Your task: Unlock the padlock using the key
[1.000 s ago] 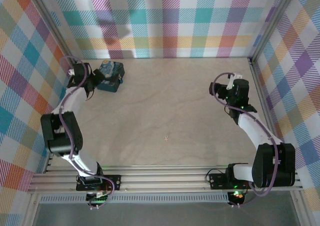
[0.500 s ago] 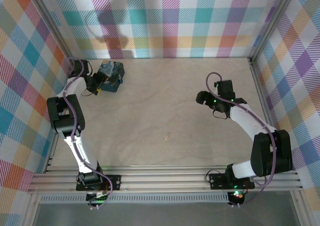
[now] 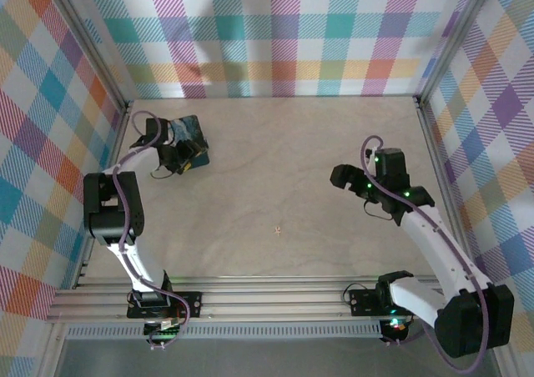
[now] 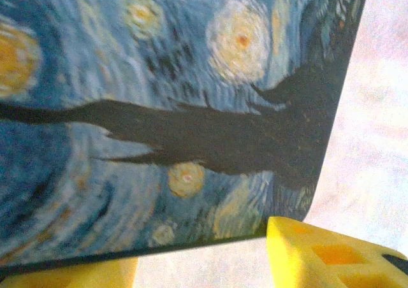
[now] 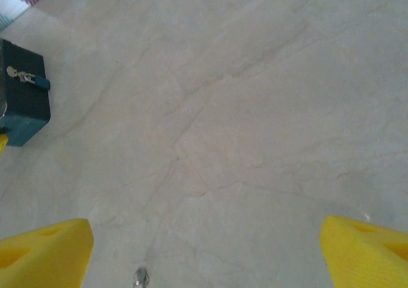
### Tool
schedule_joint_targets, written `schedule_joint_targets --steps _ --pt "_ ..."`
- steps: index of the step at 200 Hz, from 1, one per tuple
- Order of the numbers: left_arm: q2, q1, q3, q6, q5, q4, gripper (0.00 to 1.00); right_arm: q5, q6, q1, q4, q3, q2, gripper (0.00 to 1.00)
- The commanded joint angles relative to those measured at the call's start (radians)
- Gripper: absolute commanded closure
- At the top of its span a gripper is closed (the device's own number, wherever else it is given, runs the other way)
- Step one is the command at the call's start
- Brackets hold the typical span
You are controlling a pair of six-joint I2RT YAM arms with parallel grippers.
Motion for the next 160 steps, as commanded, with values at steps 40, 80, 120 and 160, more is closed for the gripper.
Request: schedule_joint_targets --steps 40,80,120,160 --pt "-0.112 -0.186 -0.129 0.061 -0.042 -0.136 0.45 -0.028 0.104 0.05 -0.088 -0.099 -0.107 0.09" --pt "-0.203 -0.246 -0.136 0.092 -0.069 -0.177 0.41 0.021 0.165 0.166 -0.098 -0.032 -0.025 0.1" --pt "-0.211 -0.184 0.071 0.212 -0.235 -0.374 0.28 0.124 0.23 0.349 -0.079 0.119 0.196 0.1" --pt "-0.017 -0.053 0.364 0.229 -0.238 -0.507 0.26 0.021 0.208 0.431 -0.087 0.429 0.55 0.09"
